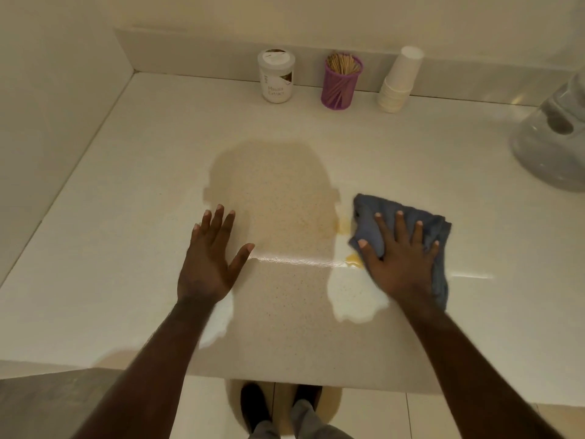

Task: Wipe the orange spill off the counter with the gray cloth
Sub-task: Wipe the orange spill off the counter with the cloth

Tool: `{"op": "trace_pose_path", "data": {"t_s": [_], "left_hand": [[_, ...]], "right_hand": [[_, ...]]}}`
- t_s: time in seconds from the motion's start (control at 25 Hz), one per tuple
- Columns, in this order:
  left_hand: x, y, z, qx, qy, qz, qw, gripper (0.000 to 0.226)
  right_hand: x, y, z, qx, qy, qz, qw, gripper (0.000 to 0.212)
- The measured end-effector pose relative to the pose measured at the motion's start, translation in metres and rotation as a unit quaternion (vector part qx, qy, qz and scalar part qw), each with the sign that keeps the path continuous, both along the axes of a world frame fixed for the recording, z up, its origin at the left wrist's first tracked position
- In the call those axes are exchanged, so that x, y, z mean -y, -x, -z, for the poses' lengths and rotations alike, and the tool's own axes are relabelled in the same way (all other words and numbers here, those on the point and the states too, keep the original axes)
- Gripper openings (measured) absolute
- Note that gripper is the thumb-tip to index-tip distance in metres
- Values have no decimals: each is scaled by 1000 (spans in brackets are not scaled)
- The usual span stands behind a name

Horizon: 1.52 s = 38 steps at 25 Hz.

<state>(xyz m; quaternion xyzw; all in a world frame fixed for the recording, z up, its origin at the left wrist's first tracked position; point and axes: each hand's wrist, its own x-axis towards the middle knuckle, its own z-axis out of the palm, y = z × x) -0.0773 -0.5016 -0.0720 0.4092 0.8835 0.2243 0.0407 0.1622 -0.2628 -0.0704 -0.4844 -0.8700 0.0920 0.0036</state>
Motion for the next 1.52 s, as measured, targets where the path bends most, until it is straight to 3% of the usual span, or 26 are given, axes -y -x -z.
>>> {"op": "trace_pose_path", "data": {"t_s": [0.24,0.48,0.68,0.88,1.08,1.24,1.52], "left_hand": [[-2,5,-3,46,21,3,999,82],[3,5,-4,51,-16,19,998,76],[3,6,-5,53,-16,30,998,79],[3,7,-6,52,-13,35,998,82],[4,8,-2,43,-24,27,998,77],[5,8,-2,37,-33,33,998,78],[6,6,-5,30,-31,43,998,79]], "right_hand": [[62,105,-4,-1,20,-137,990,84],[-2,64,-4,-6,-31,6,999,76],[19,5,1,0,-5,68,998,77],[86,34,-1,-9,0,-19,1000,85],[125,118,3,-17,22,-144,989,76],[75,129,-6,3,15,-94,995,77],[-21,9,-12,19,2,107,994,83]]}}
